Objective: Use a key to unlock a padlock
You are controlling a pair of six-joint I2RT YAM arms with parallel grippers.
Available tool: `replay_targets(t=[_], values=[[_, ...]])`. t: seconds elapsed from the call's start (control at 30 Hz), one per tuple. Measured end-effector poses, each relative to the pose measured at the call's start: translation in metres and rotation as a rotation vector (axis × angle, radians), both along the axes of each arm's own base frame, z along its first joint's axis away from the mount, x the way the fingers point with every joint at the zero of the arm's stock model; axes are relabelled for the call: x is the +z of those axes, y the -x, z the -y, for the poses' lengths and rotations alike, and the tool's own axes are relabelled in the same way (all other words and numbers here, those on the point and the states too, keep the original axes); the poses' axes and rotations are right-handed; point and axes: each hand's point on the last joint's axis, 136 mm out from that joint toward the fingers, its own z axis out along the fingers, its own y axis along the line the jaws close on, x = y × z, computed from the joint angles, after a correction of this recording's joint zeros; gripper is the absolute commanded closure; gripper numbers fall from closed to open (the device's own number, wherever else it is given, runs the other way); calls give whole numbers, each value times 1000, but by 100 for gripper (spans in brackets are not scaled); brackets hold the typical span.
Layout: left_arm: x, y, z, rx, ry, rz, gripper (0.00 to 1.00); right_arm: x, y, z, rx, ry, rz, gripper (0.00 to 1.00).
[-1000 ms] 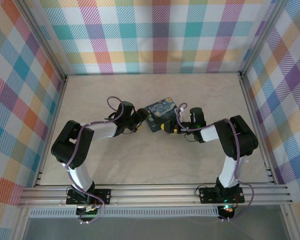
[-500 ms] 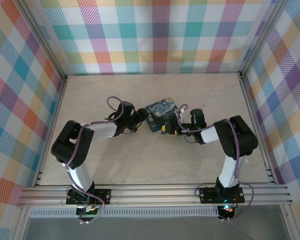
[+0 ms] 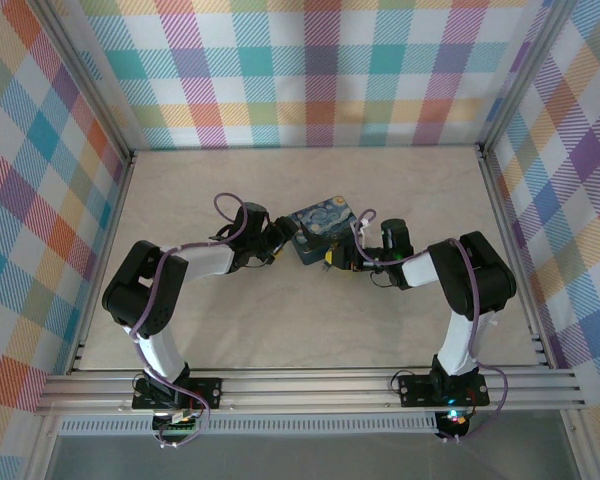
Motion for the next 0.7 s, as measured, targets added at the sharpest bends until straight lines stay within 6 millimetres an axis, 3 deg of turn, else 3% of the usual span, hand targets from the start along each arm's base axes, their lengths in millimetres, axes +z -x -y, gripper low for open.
replay_targets(t=[0.7], values=[[0,2,-1,-1,-6,-8,25,-7,3,6,-20,51,-28,86]])
